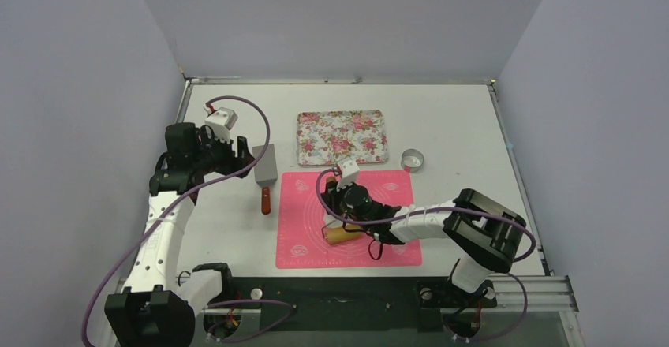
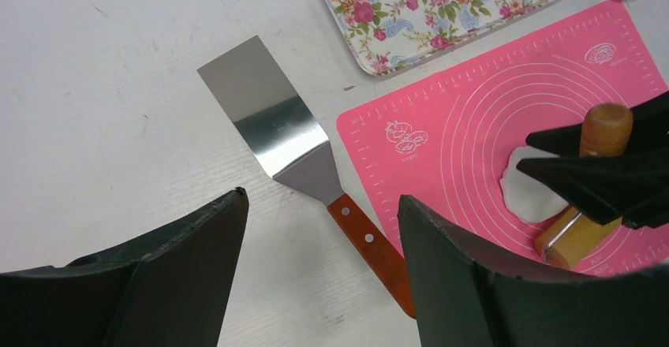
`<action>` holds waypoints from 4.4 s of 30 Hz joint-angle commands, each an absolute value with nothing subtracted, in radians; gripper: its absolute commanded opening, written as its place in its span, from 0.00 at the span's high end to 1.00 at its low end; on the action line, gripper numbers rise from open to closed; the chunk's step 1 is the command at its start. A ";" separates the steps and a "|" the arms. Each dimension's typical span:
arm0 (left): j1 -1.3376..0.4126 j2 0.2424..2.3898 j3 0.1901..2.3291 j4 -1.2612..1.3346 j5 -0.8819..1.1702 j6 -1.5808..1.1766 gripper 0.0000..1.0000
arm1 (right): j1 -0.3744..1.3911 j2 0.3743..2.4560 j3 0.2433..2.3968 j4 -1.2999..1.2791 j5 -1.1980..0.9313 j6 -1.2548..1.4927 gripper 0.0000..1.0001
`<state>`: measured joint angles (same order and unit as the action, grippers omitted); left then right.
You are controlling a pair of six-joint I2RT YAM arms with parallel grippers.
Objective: Roll out the dumpling wrappers from the dough
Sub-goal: Flatten out the dough on the work surface.
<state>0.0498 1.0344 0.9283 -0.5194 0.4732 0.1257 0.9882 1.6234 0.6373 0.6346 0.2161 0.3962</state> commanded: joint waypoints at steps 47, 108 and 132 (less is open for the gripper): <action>0.063 1.031 0.954 -0.474 0.505 0.116 0.32 | 1.042 1.687 0.601 0.644 0.260 0.421 1.00; 0.066 1.037 0.967 -0.476 0.509 0.117 0.32 | 0.936 1.553 0.798 0.563 0.230 0.282 1.00; 0.066 1.035 0.965 -0.481 0.514 0.119 0.32 | 0.944 1.609 0.690 0.631 0.265 0.341 1.00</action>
<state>0.0608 1.0374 0.9283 -0.5194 0.4870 0.1165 0.9859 1.6409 0.6094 0.6567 0.2180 0.4179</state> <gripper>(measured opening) 0.678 0.290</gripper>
